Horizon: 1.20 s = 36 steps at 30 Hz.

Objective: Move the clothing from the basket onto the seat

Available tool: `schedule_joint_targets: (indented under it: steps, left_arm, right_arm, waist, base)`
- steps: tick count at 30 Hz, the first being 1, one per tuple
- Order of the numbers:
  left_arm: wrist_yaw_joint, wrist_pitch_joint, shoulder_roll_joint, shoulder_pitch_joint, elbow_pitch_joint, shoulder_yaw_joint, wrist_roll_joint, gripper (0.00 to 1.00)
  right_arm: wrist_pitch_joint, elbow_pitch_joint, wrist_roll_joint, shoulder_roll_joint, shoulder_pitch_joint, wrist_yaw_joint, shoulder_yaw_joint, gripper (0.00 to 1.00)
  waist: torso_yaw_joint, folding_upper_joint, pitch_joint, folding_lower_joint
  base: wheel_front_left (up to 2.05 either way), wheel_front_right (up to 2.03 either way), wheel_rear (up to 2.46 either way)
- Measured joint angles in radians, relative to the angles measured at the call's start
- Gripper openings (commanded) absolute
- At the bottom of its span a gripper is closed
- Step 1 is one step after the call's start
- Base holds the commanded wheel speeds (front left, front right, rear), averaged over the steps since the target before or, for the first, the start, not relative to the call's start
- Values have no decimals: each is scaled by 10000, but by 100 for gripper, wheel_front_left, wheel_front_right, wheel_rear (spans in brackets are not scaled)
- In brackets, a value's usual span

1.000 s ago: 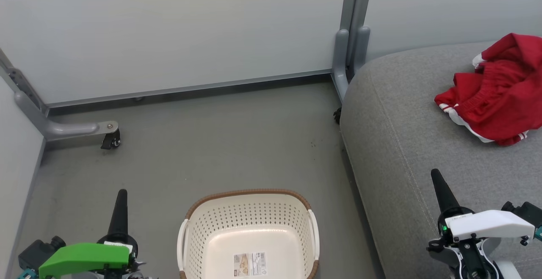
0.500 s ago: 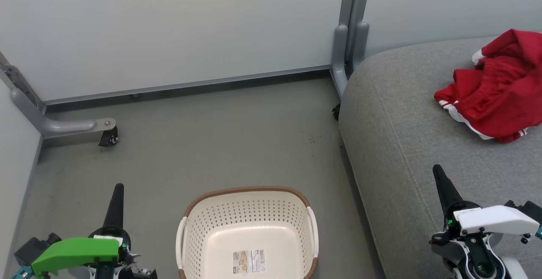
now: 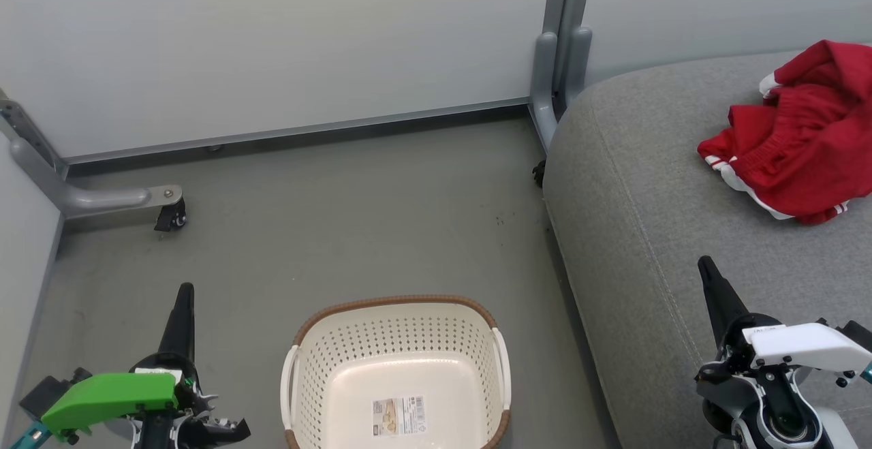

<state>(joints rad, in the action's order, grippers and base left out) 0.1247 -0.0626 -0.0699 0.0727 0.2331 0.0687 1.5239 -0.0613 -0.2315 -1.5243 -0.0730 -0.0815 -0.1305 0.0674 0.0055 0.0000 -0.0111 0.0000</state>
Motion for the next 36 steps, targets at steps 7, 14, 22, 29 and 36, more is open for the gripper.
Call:
schedule_joint_targets:
  steps: [7,14,22,29,36]
  left_arm:
    - [27,-155,4,113,42,88,479,0]
    - [29,-305,10,240,105,201,989,0]
    - [33,-330,21,288,115,230,1064,0]
    - [33,-343,35,291,117,247,1062,0]
    - [33,-374,59,293,117,263,1049,0]
  right_arm:
    - [-148,-52,-487,13,-74,0,96,0]
    - [-274,-107,-1012,25,-178,0,188,0]
    - [-341,-117,-1091,40,-229,0,217,0]
    - [-353,-119,-1089,56,-230,0,236,0]
    - [-357,-119,-1076,69,-231,0,255,0]
  waist:
    - [-24,0,63,0]
    - [-52,0,134,0]
    - [-56,0,143,0]
    - [-55,0,143,0]
    - [-55,0,142,0]
  base:
    - [0,0,0]
    - [0,0,0]
    - [0,0,0]
    - [0,0,0]
    - [0,0,0]
